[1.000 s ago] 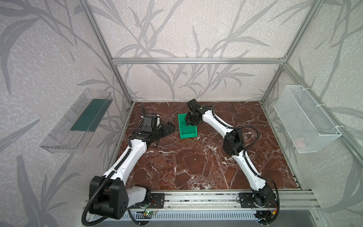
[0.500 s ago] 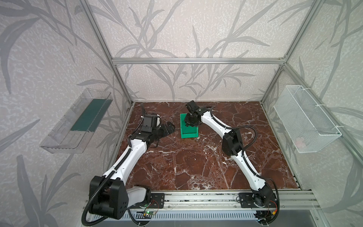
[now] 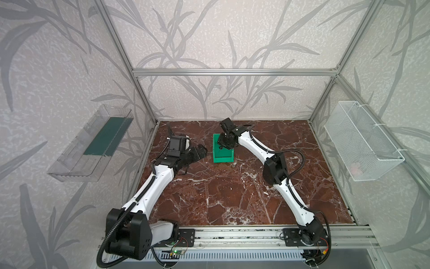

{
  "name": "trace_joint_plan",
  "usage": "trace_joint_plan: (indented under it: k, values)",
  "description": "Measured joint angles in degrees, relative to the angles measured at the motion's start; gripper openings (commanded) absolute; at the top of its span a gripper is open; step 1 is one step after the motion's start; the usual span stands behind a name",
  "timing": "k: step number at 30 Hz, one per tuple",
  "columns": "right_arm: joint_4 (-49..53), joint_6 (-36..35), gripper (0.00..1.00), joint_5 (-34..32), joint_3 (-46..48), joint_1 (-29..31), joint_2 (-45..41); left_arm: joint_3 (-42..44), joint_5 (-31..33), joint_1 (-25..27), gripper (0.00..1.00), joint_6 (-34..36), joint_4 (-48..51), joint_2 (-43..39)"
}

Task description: Put the screwdriver in the bin

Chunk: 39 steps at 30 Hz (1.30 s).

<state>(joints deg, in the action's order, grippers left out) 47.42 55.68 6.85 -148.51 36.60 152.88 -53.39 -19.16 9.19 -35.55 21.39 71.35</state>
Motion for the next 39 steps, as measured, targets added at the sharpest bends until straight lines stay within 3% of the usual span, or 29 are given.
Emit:
trace_joint_plan:
  k: [13, 20, 24, 27, 30, 35, 39]
  values:
    - [-0.61, -1.95, 0.59, -0.98, -1.79, 0.55, -2.78, 4.52, 0.9, 0.0, 0.99, -1.51, -0.37, -5.77]
    - [0.28, -8.74, 0.99, -3.45, -1.75, 0.52, -7.72, 4.46, 3.67, -0.79, 0.99, 0.09, -0.35, -6.56]
    - [1.64, -14.16, 0.99, -6.6, 1.33, 0.35, -13.99, 2.47, 6.38, -1.64, 0.99, 2.64, 0.74, -6.36]
    - [1.44, -18.75, 0.99, -9.9, 10.62, -0.04, -22.77, -0.33, 9.57, -2.14, 0.99, 5.75, 1.33, -6.19]
    - [-1.79, -22.84, 0.99, -14.25, 26.03, -1.42, -33.88, -2.29, 14.69, -2.67, 0.99, 9.14, 1.05, -6.19]
    - [-13.29, -29.38, 0.99, -23.26, 58.45, -6.32, -52.85, -2.64, 23.28, -4.35, 0.99, 12.98, 0.81, -4.66]
    - [-26.95, -38.91, 0.99, -31.91, 84.15, -9.97, -66.4, -2.19, 29.75, -5.53, 0.99, 14.45, -0.07, -1.55]
